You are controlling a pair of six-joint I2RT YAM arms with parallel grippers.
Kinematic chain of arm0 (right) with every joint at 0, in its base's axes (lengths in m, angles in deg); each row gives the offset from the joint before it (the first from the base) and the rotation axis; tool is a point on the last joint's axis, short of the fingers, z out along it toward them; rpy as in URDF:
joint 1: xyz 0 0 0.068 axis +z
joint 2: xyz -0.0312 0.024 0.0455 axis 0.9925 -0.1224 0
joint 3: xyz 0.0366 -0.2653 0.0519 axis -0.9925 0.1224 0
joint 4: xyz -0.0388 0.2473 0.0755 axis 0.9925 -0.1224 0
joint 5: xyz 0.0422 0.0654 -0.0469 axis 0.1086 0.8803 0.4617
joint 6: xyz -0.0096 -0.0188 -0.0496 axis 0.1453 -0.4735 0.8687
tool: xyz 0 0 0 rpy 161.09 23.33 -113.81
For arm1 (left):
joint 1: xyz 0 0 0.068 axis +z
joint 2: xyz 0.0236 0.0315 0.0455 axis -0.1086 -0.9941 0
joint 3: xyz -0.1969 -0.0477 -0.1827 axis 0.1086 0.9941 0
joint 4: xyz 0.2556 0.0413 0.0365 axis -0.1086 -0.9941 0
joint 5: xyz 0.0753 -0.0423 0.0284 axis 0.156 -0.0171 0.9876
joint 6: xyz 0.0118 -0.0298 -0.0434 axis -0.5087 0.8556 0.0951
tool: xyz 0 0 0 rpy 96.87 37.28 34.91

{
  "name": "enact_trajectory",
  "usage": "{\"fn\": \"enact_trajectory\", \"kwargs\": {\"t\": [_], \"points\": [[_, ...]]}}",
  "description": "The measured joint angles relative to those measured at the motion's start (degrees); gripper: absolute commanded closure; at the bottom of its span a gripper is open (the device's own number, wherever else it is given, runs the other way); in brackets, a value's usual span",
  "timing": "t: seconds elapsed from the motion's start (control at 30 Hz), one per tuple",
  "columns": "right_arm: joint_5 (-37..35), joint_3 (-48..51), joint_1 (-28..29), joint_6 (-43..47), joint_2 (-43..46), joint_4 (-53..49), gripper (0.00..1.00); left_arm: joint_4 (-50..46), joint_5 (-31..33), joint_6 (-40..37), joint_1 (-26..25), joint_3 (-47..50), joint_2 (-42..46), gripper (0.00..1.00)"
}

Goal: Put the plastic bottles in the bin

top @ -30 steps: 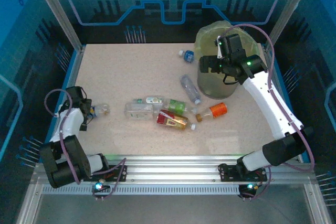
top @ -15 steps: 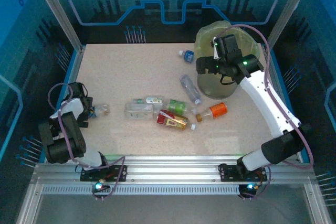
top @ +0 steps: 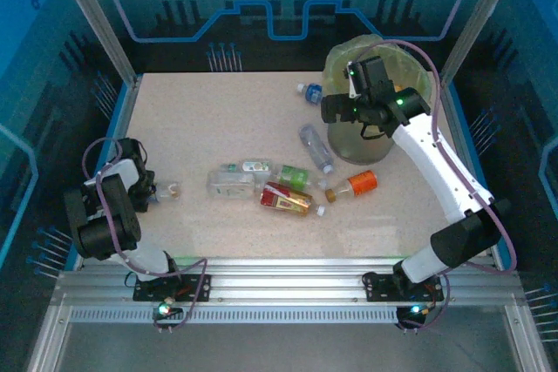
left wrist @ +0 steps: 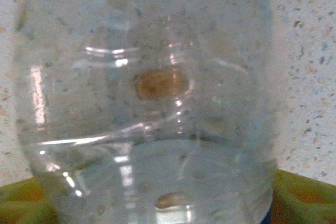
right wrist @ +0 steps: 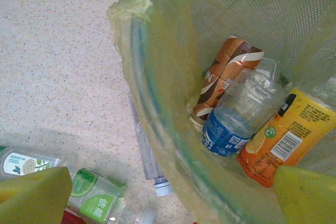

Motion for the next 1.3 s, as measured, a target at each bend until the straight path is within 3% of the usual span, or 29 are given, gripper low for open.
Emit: {"fn": "enact_trajectory", "kwargs": {"t": [0.2, 0.4, 0.77, 1.1, 1.3], "points": [[0.00, -0.11, 0.94, 0.00, -0.15, -0.20, 0.00, -0.68, 0.00, -0.26, 0.07, -0.11, -0.02, 0.50], [0.00, -0.13, 1.60, -0.15, -0.15, -0.17, 0.00, 2.40, -2.08, -1.84, 0.04, -0.96, -0.81, 0.59], [-0.20, -0.31, 2.25, -0.20, -0.15, -0.15, 0.00, 8.96, -9.07, -6.73, -2.69, -3.61, 0.83, 0.60], [0.07, -0.28, 2.47, -0.42, 0.24, -0.09, 0.00, 11.45, -10.16, -13.44, -6.51, -5.31, 12.83, 0.64], [0.96, 0.02, 2.51, -0.70, 2.43, 0.87, 0.00, 13.66, -10.08, -19.76, -11.69, -7.10, 20.28, 0.65]]}}
